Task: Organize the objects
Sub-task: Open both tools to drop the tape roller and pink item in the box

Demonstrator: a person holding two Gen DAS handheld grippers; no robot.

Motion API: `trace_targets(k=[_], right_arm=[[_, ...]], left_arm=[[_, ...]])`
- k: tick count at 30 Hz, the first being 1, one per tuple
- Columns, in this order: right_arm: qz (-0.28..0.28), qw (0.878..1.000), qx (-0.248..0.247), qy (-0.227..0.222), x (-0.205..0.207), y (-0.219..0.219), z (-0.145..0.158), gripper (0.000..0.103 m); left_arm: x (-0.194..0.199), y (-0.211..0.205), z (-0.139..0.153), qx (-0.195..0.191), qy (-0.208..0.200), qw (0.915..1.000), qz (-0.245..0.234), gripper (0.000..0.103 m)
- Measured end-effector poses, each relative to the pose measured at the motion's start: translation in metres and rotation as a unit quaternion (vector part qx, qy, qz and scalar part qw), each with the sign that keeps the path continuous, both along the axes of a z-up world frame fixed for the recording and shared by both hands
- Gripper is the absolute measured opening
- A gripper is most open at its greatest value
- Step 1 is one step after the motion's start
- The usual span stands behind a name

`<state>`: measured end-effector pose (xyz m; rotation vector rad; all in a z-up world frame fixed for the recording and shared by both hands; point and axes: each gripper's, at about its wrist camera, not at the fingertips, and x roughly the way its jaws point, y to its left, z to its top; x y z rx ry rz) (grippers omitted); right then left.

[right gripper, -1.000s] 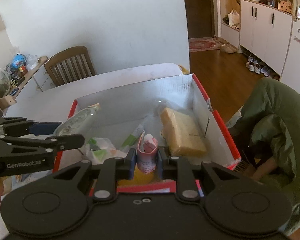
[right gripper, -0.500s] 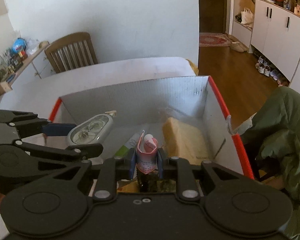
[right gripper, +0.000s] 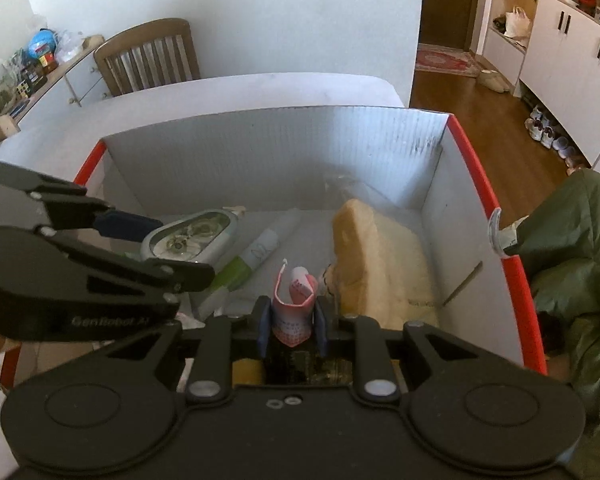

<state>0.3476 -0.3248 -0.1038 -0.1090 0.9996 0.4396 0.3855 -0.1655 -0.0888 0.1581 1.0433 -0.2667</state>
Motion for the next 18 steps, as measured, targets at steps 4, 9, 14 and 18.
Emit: trace_targets(k=[4, 9, 14, 18], right_arm=[[0.004, 1.000, -0.001, 0.003, -0.001, 0.000, 0.000, 0.022], [0.007, 1.000, -0.002, -0.001, -0.002, -0.002, 0.000, 0.026], [0.015, 1.000, 0.004, 0.002, -0.005, -0.004, 0.003, 0.029], [0.024, 1.000, 0.008, -0.001, -0.010, -0.006, 0.008, 0.037]], left_arm=[[0.007, 0.001, -0.005, -0.006, 0.025, 0.9997, -0.001, 0.051], [0.012, -0.001, -0.012, -0.010, 0.048, 0.9988, 0.001, 0.051], [0.019, 0.000, -0.016, -0.018, 0.072, 0.9972, 0.001, 0.053], [0.022, 0.001, -0.017, -0.031, 0.084, 0.9960, 0.001, 0.059]])
